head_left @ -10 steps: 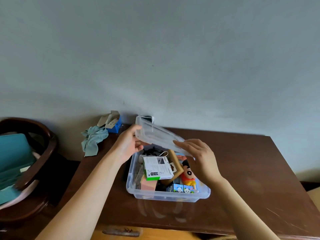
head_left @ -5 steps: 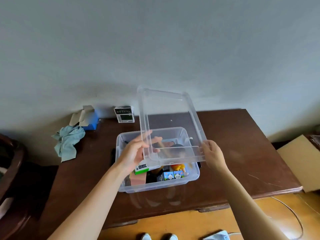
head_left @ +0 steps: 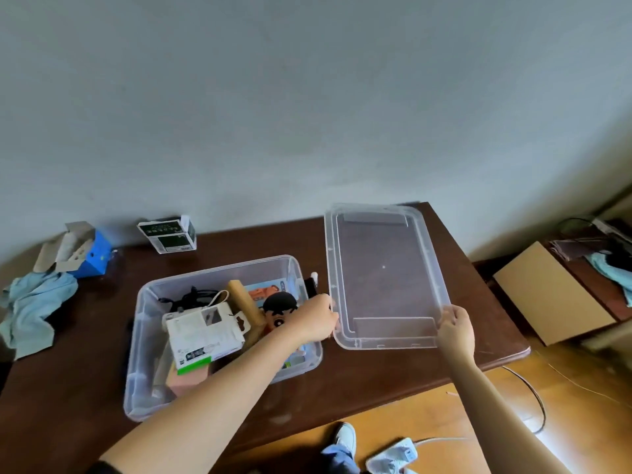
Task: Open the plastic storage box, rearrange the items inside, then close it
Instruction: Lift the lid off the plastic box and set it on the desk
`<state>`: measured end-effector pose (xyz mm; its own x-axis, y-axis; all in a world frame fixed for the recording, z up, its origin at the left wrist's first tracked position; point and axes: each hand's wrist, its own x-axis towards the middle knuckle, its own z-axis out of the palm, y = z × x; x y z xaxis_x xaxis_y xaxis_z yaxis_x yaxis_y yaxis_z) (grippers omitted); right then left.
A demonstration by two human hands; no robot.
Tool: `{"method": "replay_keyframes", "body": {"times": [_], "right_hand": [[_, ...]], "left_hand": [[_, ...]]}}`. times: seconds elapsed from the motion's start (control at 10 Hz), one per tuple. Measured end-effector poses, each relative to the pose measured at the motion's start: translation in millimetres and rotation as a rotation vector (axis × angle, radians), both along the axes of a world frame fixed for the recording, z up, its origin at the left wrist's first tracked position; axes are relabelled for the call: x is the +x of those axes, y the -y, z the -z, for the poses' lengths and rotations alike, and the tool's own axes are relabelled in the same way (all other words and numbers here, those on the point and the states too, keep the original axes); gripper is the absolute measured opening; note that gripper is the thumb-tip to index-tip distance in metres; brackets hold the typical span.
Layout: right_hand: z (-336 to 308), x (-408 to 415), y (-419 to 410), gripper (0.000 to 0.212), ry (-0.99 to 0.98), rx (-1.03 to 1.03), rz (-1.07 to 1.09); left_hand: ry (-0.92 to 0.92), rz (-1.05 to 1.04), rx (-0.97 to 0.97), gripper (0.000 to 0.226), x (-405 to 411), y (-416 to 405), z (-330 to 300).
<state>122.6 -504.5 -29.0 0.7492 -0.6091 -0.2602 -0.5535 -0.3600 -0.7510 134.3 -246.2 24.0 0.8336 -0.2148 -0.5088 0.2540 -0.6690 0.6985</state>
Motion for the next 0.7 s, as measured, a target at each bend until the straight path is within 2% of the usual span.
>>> {"method": "replay_keyframes", "body": {"times": [0.1, 0.3, 0.4, 0.5, 0.6, 0.7], "right_hand": [[19, 4, 36, 0.029, -0.071, -0.008, -0.007], [59, 7, 77, 0.03, -0.184, -0.063, -0.091], [72, 9, 81, 0.03, -0.217, -0.051, -0.137], [80, 13, 77, 0.029, -0.241, -0.032, -0.202], [85, 15, 73, 0.029, -0.218, -0.04, -0.276], [90, 18, 75, 0.028, -0.22, -0.073, -0.367]], "left_hand": [[-0.137, 0.044, 0.014, 0.027, 8, 39, 19], [-0.321, -0.062, 0.077, 0.027, 7, 87, 59], [-0.337, -0.07, 0.108, 0.017, -1, 90, 72], [-0.277, -0.153, 0.15, 0.035, -4, 86, 90], [-0.253, -0.206, 0.213, 0.038, -10, 81, 102], [-0.266, -0.242, 0.221, 0.021, -18, 76, 111]]}}
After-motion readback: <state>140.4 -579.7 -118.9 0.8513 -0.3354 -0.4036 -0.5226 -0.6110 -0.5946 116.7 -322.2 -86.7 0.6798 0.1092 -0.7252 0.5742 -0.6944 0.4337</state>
